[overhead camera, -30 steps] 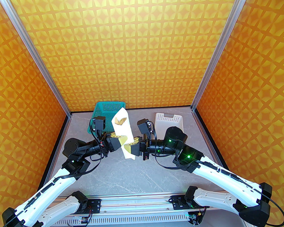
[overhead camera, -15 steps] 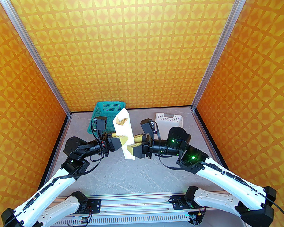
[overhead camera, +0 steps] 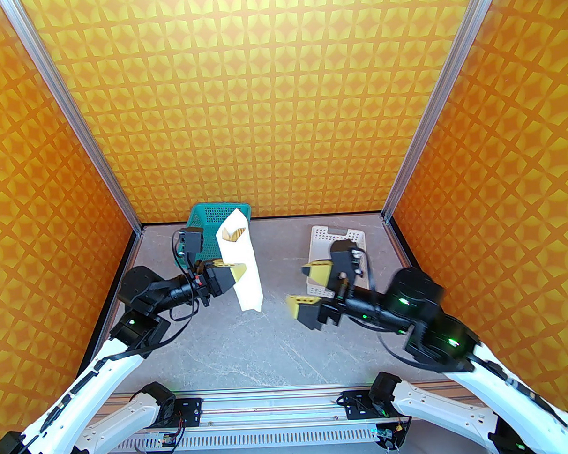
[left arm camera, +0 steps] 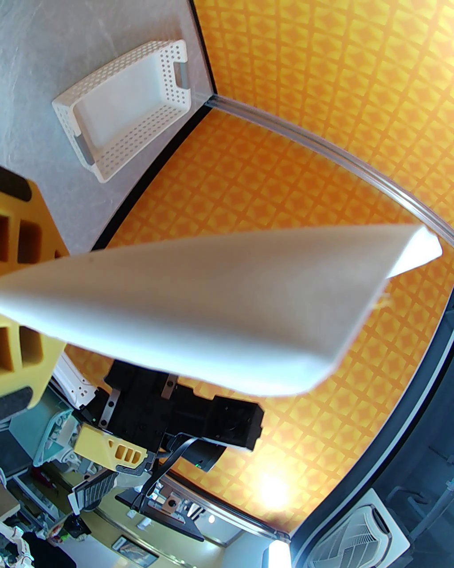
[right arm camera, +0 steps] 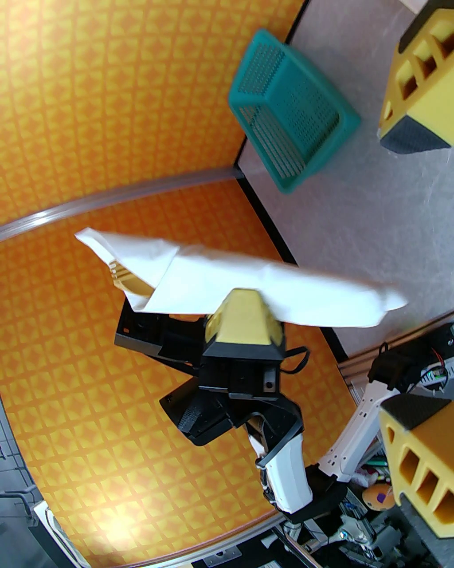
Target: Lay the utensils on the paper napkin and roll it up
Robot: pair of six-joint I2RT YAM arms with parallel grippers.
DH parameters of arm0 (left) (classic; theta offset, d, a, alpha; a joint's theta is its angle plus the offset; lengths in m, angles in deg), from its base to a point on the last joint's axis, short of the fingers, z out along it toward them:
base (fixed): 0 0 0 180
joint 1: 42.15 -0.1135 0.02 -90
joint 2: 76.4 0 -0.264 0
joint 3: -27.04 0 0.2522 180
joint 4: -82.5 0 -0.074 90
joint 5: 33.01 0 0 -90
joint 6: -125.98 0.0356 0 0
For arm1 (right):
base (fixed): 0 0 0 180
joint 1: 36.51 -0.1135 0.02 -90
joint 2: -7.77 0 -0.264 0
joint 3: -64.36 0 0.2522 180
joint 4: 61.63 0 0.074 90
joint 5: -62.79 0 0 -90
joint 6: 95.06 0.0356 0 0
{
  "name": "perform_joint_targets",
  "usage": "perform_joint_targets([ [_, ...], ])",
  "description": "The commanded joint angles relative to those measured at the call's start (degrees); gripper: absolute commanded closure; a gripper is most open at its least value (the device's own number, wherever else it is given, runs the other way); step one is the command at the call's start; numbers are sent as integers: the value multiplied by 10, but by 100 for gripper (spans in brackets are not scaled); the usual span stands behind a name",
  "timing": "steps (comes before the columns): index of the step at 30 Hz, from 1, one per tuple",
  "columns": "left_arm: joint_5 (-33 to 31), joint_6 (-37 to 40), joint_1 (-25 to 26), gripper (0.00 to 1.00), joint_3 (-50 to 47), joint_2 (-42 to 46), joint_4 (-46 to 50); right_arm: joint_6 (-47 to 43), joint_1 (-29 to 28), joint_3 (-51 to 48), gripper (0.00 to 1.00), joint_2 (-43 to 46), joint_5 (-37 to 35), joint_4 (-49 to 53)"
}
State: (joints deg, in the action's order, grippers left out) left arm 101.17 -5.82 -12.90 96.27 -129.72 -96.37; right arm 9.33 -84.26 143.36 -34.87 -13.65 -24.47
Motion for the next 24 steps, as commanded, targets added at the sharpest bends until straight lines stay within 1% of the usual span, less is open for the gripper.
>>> perform_joint_targets([
  [1, 45, 42, -16, 100, 42, -7, 66, -20, 3, -17, 1, 15, -38, 36],
  [5, 68, 101, -35, 100, 93, -24, 160, -22, 3, -34, 1, 11, -47, 61],
  [8, 86, 130, -53, 100, 121, -35, 197, -18, 3, -61, 1, 13, -42, 58],
  [11, 98, 174, -61, 100, 153, -49, 240, -13, 3, -94, 1, 13, -48, 55],
  [17, 124, 213, -87, 100, 205, -92, 280, 15, 3, -137, 1, -15, -84, 62],
  [22, 160, 227, -123, 100, 237, -149, 287, 45, 3, -173, 1, -29, -81, 32],
  [24, 175, 244, -142, 100, 255, -172, 301, 59, 3, -189, 1, -33, -87, 18],
])
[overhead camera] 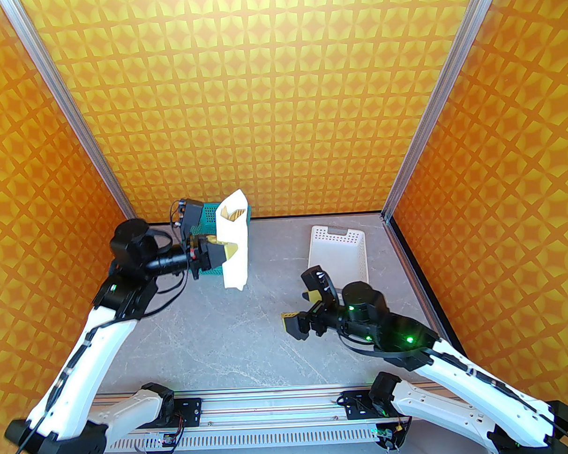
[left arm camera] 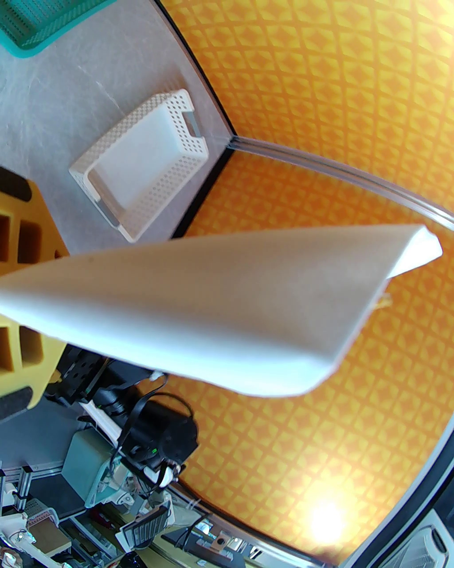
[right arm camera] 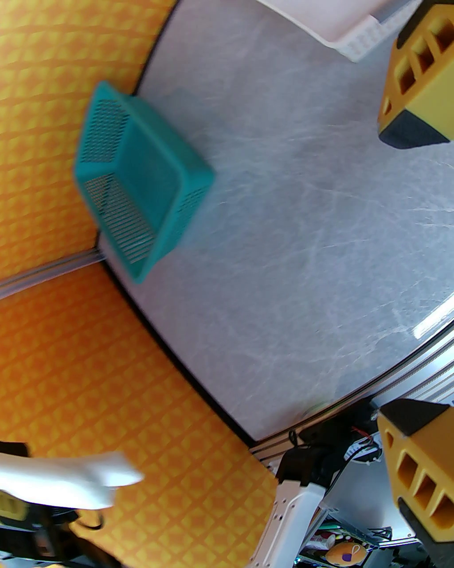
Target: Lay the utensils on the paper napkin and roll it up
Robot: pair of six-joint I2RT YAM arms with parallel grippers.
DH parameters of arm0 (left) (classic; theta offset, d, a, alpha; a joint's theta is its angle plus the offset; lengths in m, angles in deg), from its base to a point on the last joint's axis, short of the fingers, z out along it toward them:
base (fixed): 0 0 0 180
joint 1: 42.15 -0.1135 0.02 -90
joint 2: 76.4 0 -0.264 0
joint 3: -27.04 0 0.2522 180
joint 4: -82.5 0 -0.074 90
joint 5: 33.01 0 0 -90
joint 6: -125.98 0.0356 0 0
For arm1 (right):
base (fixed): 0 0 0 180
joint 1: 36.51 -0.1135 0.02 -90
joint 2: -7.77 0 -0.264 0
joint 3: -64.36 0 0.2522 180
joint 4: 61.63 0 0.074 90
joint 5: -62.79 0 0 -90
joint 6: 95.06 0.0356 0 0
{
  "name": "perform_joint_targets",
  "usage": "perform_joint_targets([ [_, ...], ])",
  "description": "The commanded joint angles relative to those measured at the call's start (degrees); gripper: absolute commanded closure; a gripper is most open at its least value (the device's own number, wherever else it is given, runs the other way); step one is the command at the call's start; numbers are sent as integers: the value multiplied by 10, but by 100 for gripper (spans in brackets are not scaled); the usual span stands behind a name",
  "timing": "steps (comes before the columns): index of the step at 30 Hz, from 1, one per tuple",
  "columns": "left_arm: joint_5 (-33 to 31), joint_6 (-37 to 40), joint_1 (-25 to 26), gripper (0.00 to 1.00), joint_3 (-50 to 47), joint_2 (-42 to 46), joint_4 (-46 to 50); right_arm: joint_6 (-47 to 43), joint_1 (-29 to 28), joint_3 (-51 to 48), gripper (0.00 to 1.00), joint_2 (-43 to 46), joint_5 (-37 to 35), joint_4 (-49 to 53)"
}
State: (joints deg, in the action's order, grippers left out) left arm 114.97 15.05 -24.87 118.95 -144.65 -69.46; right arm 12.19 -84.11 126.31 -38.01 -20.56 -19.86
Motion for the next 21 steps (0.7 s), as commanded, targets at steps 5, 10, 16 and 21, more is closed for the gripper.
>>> perform_joint_targets([
  [5, 87, 39, -77, 100, 74, -92, 40, 45, 1, -38, 1, -19, -42, -41],
  [10, 119, 56, -129, 100, 146, -174, 80, 38, 1, -35, 1, -56, -54, -42],
  [16, 122, 103, -176, 100, 243, -285, 157, 33, 2, -22, 1, -102, -53, -44],
  [21, 120, 154, -196, 100, 333, -384, 232, 25, 2, -14, 1, -127, -56, -45],
])
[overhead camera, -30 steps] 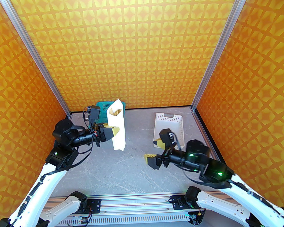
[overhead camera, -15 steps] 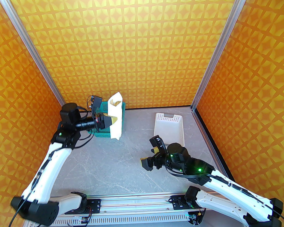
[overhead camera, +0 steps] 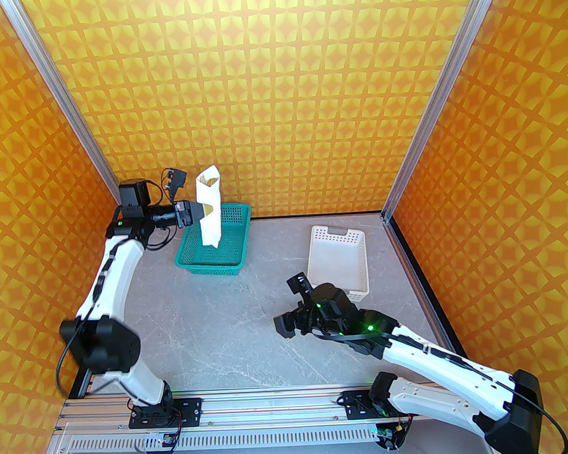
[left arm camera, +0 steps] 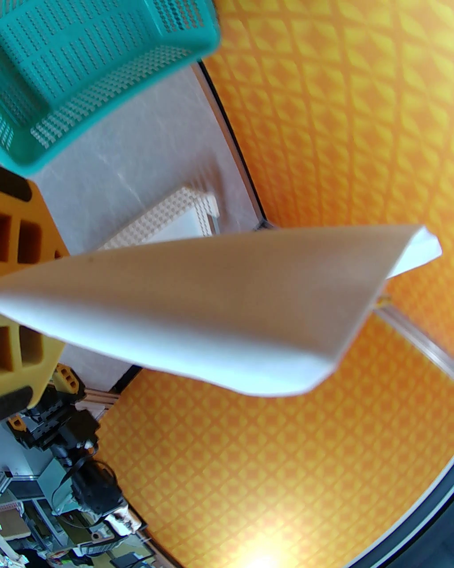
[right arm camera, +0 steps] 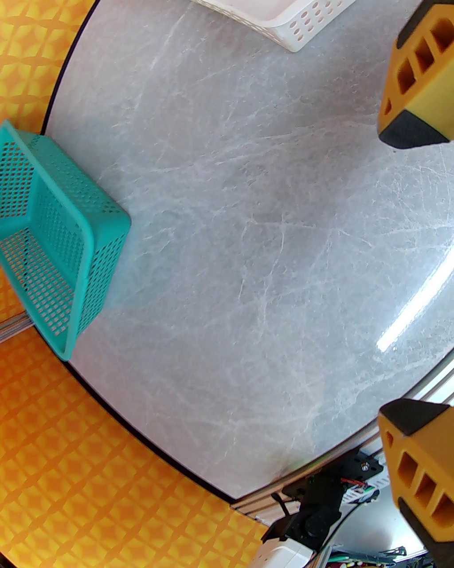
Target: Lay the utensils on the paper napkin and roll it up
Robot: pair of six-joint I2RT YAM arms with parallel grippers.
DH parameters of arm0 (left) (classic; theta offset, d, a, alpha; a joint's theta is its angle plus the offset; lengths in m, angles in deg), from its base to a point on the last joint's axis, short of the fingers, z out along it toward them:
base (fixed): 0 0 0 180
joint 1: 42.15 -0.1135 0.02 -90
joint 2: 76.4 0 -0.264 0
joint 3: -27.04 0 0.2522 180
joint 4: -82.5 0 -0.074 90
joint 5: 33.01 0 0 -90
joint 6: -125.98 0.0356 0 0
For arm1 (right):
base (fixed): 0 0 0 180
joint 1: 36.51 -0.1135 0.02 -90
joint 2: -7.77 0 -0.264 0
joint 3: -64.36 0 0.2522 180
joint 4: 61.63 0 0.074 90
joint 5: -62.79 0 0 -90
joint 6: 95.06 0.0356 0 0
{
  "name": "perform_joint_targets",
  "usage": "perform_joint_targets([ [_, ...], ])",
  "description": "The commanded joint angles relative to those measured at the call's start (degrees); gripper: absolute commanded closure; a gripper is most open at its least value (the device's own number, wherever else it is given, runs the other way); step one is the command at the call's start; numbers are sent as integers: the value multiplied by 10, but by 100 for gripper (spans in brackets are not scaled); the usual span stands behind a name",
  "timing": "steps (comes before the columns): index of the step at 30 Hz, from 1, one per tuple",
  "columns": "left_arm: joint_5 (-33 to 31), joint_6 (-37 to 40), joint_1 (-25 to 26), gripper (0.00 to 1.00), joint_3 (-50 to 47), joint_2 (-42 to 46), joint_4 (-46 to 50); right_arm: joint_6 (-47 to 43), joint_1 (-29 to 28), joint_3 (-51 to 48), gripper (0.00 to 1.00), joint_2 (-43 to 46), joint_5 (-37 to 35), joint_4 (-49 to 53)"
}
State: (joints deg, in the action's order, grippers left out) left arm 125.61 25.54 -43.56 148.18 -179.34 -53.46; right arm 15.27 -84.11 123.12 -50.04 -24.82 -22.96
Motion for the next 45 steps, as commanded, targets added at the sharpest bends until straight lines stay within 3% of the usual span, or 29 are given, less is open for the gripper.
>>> perform_joint_targets([
  [1, 13, 52, -11, 100, 54, -53, 81, -8, 1, 19, 2, -11, -13, -15],
  [9, 2, 100, -17, 100, 138, -156, 145, -23, 1, 26, 1, -44, -8, -16],
  [20, -37, 136, -26, 100, 200, -229, 183, -32, 1, 42, 1, -96, -9, -10],
  [34, -90, 141, -26, 100, 255, -334, 207, -39, 2, 62, 1, -149, -14, -1],
  [45, -129, 98, -9, 100, 271, -402, 179, -45, 1, 96, 1, -206, -5, 6],
])
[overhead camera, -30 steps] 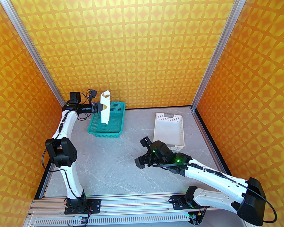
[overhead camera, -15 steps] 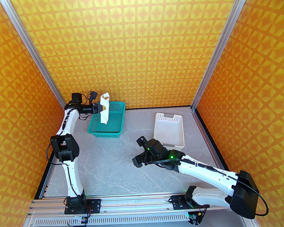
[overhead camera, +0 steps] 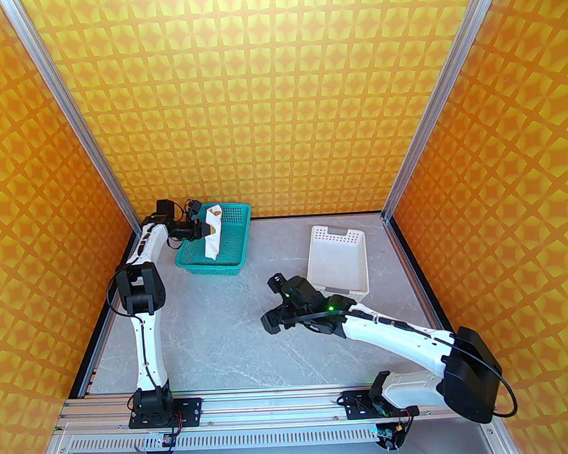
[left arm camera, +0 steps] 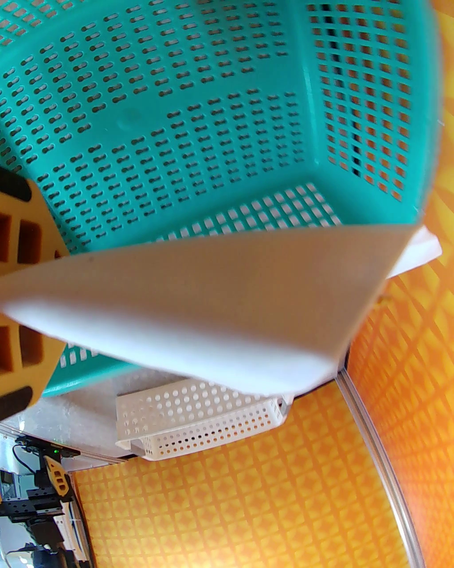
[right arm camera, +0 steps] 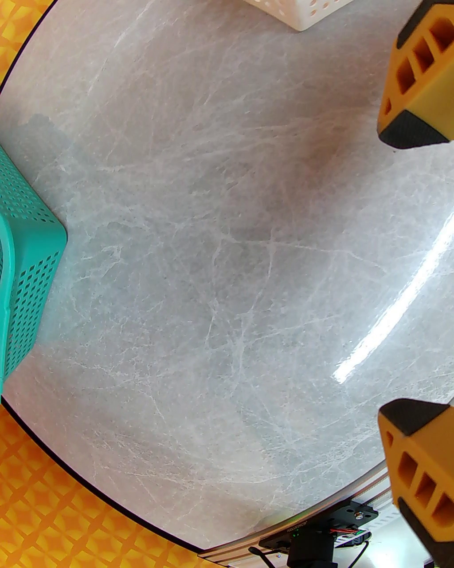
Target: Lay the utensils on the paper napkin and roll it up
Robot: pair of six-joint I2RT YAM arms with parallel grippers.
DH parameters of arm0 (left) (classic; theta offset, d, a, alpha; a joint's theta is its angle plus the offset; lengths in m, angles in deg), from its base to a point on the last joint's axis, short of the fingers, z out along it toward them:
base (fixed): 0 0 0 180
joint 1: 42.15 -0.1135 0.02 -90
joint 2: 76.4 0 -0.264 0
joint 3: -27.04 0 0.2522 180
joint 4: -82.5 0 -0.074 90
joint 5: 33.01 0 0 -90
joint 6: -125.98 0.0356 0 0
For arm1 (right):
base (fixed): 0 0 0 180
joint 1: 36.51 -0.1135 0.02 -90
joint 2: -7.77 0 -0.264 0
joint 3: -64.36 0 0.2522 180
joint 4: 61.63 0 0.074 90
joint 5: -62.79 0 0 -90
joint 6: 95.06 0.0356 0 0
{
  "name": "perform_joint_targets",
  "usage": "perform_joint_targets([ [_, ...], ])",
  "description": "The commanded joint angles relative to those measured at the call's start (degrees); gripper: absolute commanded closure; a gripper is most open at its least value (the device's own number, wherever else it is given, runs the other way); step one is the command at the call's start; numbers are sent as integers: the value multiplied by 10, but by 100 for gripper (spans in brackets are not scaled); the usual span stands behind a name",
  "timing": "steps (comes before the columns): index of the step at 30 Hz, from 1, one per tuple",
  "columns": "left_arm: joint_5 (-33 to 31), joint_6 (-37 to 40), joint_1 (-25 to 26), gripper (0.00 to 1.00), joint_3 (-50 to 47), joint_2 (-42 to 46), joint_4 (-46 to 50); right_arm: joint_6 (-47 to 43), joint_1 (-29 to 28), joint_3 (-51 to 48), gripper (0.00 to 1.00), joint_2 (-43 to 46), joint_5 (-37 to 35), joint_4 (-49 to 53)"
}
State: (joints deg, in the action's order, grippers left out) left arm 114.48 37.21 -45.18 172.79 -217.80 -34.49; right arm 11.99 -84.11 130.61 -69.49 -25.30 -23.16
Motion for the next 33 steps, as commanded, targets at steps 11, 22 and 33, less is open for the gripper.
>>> perform_joint_targets([
  [11, -54, -87, 41, 100, 64, -86, -23, -1, 2, 28, 1, -34, -4, 13],
  [22, -65, -128, 63, 100, 84, -130, -33, 2, 2, 24, 1, -37, -10, 14],
  [33, -78, -130, 71, 100, 85, -154, -21, 3, 3, 20, 1, -37, -11, 14],
])
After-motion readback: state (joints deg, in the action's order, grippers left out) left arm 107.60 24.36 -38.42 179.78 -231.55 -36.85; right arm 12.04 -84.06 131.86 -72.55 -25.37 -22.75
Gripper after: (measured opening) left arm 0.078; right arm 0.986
